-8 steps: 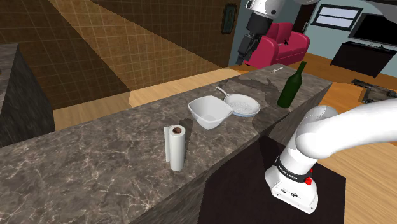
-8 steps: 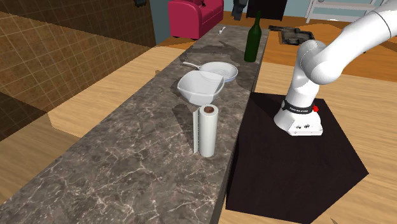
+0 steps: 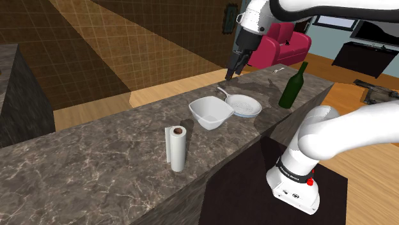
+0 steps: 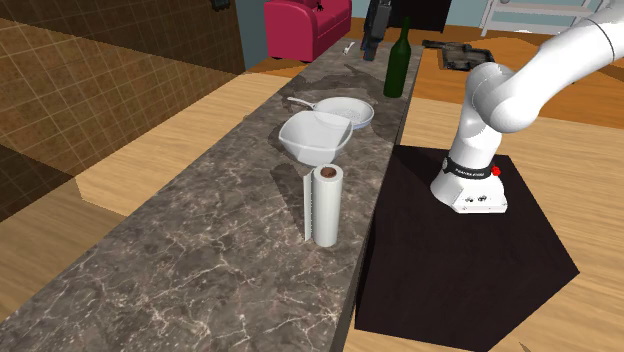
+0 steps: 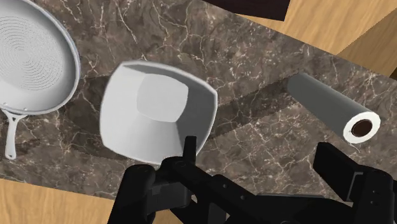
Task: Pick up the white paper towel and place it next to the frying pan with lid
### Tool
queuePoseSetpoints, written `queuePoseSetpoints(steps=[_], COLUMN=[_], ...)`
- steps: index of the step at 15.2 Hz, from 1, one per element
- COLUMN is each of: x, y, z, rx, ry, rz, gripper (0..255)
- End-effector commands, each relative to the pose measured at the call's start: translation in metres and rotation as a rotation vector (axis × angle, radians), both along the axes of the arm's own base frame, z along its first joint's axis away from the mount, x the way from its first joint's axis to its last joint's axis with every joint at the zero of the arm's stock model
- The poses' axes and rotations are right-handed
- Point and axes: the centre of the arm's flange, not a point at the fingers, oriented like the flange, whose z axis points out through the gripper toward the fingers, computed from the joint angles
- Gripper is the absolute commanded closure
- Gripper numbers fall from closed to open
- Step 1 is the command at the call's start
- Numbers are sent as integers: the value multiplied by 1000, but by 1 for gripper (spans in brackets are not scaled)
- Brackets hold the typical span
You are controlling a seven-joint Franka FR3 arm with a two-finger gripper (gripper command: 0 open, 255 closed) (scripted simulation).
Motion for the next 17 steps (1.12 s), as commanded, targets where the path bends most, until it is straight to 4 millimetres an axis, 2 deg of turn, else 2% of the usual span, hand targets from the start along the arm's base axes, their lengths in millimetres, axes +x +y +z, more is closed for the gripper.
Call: queuePoseSetpoints(steps=[1, 17], x=[1, 12], y=[24, 205], z=[-14, -125], rx=[1, 4], ry=[-5, -35], rz=[-9, -67], gripper=[0, 0])
